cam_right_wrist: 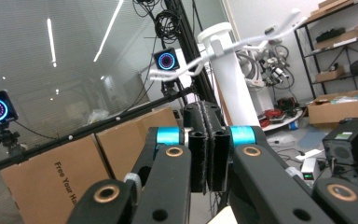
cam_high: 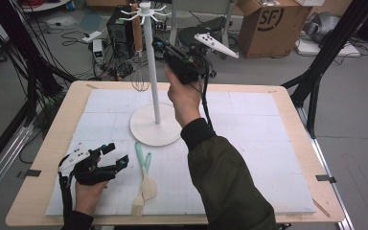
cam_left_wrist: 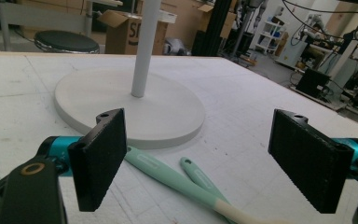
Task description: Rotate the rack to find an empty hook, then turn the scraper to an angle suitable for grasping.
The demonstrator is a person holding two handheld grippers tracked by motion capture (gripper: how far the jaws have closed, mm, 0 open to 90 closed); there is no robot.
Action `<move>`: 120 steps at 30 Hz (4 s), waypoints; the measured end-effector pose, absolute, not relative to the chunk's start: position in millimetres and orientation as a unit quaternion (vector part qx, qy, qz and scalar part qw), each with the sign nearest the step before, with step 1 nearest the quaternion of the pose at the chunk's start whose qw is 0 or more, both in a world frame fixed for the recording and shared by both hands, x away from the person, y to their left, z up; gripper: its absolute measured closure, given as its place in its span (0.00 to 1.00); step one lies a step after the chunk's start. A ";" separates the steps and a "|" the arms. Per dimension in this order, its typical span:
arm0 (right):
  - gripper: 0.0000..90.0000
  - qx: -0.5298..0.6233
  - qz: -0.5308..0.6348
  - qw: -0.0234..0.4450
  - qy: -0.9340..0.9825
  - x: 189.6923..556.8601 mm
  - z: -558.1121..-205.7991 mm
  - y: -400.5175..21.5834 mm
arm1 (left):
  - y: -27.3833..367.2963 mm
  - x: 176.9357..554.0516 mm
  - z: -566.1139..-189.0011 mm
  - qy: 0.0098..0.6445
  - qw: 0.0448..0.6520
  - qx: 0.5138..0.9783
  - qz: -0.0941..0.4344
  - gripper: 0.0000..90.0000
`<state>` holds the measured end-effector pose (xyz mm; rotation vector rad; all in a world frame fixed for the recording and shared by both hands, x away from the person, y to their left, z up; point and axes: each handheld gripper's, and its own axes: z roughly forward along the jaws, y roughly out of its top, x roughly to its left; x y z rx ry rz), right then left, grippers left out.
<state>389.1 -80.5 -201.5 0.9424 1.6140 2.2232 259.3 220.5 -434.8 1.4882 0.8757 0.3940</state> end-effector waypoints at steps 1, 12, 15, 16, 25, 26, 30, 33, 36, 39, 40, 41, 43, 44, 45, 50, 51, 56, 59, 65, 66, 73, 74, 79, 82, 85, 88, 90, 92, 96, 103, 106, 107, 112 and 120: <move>0.82 0.322 0.760 0.119 0.552 386.6 -203.9 -83.3 | 220.3 259.5 -434.7 0.382 0.632 0.651 0.173 0.22; 0.46 0.318 0.739 0.117 0.582 369.9 -222.3 -104.8 | 220.5 258.4 -434.3 0.382 0.626 0.656 0.178 0.22; 0.40 0.312 0.737 0.121 0.587 366.0 -226.2 -109.3 | 221.2 257.7 -434.1 0.384 0.626 0.655 0.180 0.22; 0.37 0.315 0.734 0.120 0.590 365.7 -226.9 -110.8 | 221.4 257.4 -434.1 0.384 0.626 0.654 0.181 0.22; 0.32 0.322 0.722 0.108 0.603 354.9 -247.0 -125.3 | 221.2 257.5 -434.0 0.383 0.624 0.656 0.184 0.22; 0.30 0.320 0.719 0.110 0.607 352.9 -248.6 -127.5 | 221.1 257.6 -434.1 0.383 0.623 0.656 0.183 0.22; 0.27 0.307 0.716 0.111 0.617 345.6 -252.5 -137.8 | 220.6 258.0 -434.1 0.382 0.622 0.658 0.184 0.22; 0.26 0.305 0.713 0.104 0.622 339.1 -256.6 -145.4 | 220.2 258.1 -433.9 0.381 0.620 0.660 0.186 0.22; 0.26 0.306 0.710 0.109 0.625 331.9 -262.4 -154.5 | 219.3 258.2 -434.1 0.382 0.619 0.661 0.187 0.22; 0.26 0.312 0.709 0.109 0.624 326.0 -269.0 -165.7 | 220.5 258.7 -435.3 0.385 0.615 0.662 0.191 0.22; 0.26 0.313 0.709 0.107 0.622 324.1 -271.2 -169.3 | 222.2 259.2 -435.6 0.387 0.612 0.663 0.192 0.22; 0.26 0.313 0.710 0.106 0.622 322.4 -273.4 -173.3 | 223.4 259.5 -436.0 0.390 0.614 0.658 0.192 0.22; 0.26 0.312 0.708 0.111 0.624 317.4 -278.3 -180.9 | 226.0 259.5 -435.9 0.395 0.617 0.653 0.193 0.22; 0.26 0.312 0.705 0.115 0.627 314.3 -281.3 -184.6 | 227.1 259.7 -435.8 0.395 0.617 0.653 0.193 0.22; 0.26 0.311 0.703 0.118 0.628 311.7 -284.9 -188.4 | 227.2 259.5 -435.8 0.396 0.617 0.652 0.193 0.22; 0.26 0.323 0.694 0.118 0.633 301.4 -306.6 -207.5 | 224.7 259.9 -436.5 0.395 0.610 0.659 0.195 0.22; 0.26 0.326 0.695 0.115 0.631 299.9 -310.9 -211.0 | 224.0 260.0 -436.7 0.396 0.609 0.659 0.195 0.22; 0.24 0.337 0.690 0.115 0.630 295.0 -323.7 -221.9 | 222.7 259.1 -436.7 0.393 0.606 0.663 0.196 0.22; 0.24 0.335 0.682 0.122 0.639 291.0 -328.0 -223.2 | 222.3 258.6 -436.6 0.392 0.605 0.665 0.195 0.22; 0.24 0.333 0.668 0.133 0.652 281.2 -341.5 -228.5 | 221.5 259.0 -437.0 0.392 0.604 0.666 0.195 0.22; 0.24 0.332 0.667 0.135 0.653 279.9 -344.4 -229.8 | 221.6 259.2 -437.1 0.391 0.603 0.668 0.194 0.22; 0.24 0.340 0.659 0.134 0.658 274.7 -359.2 -238.9 | 220.5 259.3 -437.3 0.391 0.603 0.668 0.194 0.22; 0.24 0.340 0.660 0.133 0.657 273.7 -361.1 -240.2 | 220.6 259.4 -437.4 0.391 0.602 0.668 0.195 0.22; 0.24 0.349 0.646 0.146 0.663 271.1 -372.3 -245.4 | 219.8 259.8 -437.7 0.391 0.601 0.670 0.194 0.22; 0.24 0.350 0.634 0.157 0.671 266.9 -381.3 -248.1 | 219.8 260.0 -437.9 0.391 0.601 0.670 0.194 0.22; 0.23 0.356 0.631 0.157 0.671 263.1 -390.4 -251.6 | 219.2 260.0 -438.0 0.391 0.598 0.673 0.194 0.22; 0.23 0.359 0.631 0.153 0.670 259.9 -398.0 -254.6 | 218.4 260.0 -437.8 0.389 0.597 0.673 0.196 0.22; 0.23 0.360 0.629 0.150 0.673 258.6 -400.8 -256.5 | 218.0 260.1 -437.9 0.388 0.596 0.675 0.195 0.22; 0.23 0.360 0.630 0.150 0.671 257.0 -401.1 -257.7 | 217.1 260.5 -438.1 0.389 0.595 0.675 0.196 0.22; 0.23 0.356 0.625 0.158 0.676 254.2 -402.0 -260.0 | 217.1 260.9 -437.9 0.386 0.594 0.678 0.196 0.22; 0.23 0.355 0.604 0.178 0.690 245.0 -409.2 -266.0 | 218.2 262.1 -439.0 0.394 0.596 0.675 0.185 0.34; 0.23 0.359 0.606 0.181 0.686 243.6 -410.1 -270.7 | 218.0 262.5 -439.5 0.394 0.597 0.676 0.179 0.41; 0.23 0.362 0.607 0.181 0.683 243.4 -409.9 -271.6 | 218.2 262.3 -439.5 0.394 0.595 0.677 0.179 0.44; 0.23 0.363 0.605 0.182 0.685 244.3 -411.3 -270.8 | 218.3 265.1 -442.4 0.406 0.575 0.689 0.174 0.64; 0.23 0.365 0.603 0.184 0.685 243.0 -412.7 -270.6 | 216.5 271.9 -447.8 0.413 0.564 0.703 0.135 0.95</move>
